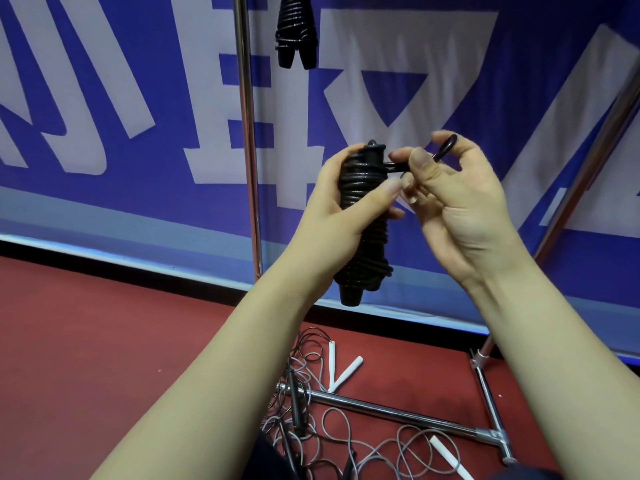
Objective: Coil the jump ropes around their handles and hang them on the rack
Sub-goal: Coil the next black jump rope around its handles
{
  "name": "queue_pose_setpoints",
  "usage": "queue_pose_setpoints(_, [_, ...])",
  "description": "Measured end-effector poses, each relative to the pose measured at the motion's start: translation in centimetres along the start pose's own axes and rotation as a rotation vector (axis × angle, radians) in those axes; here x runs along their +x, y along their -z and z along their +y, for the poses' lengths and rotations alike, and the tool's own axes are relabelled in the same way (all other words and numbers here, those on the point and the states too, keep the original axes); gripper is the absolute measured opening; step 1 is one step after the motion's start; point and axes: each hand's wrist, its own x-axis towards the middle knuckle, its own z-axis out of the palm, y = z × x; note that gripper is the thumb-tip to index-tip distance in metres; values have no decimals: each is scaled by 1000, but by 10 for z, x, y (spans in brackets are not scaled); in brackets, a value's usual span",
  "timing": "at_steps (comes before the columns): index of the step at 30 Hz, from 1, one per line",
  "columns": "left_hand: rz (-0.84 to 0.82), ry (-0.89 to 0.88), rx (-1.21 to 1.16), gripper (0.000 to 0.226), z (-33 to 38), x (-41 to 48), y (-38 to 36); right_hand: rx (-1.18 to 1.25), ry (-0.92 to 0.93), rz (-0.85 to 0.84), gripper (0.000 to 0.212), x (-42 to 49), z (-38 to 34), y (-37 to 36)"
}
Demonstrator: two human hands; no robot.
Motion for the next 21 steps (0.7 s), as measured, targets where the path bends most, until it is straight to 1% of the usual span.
queue_pose_setpoints(1, [5,35,-62,38,0,0,-1,26,7,5,39,0,0,-1])
queue_pose_setpoints(3, [11,81,-151,37,0,1,0,33,17,5,25,0,0,-3])
queue_pose_setpoints(5, [-4,97,-165,42,0,1,1,-25,40,6,8,0,0,-5])
queue_pose_setpoints(6, [-18,95,-163,45,0,1,2,-61,50,5,7,0,0,-4])
queue_pose_setpoints(8, [-26,89,-161,52,1,2,3,-87,50,-8,17,1,-1,-3])
queue_pose_setpoints(9, [-14,89,-156,56,0,2,4,-82,34,-35,17,0,-2,-4])
queue_pose_setpoints(11, [2,95,-133,65,0,4,6,-109,18,-116,9,-1,-3,-7])
queue_pose_setpoints(13, [2,131,-145,70,-1,6,8,-181,78,-130,22,-2,-1,-9])
queue_pose_setpoints(15, [-7,165,-254,59,0,7,8,-274,151,-114,20,-4,-2,-12])
queue_pose_setpoints(17, [-10,165,-372,48,0,7,8,-341,175,-106,29,-5,-3,-12])
queue_pose_setpoints(19, [-16,161,-406,42,-1,7,9,-330,168,-69,35,-6,-4,-13])
queue_pose_setpoints(21, [-32,169,-381,45,-2,7,9,-289,179,-31,29,-6,-5,-14])
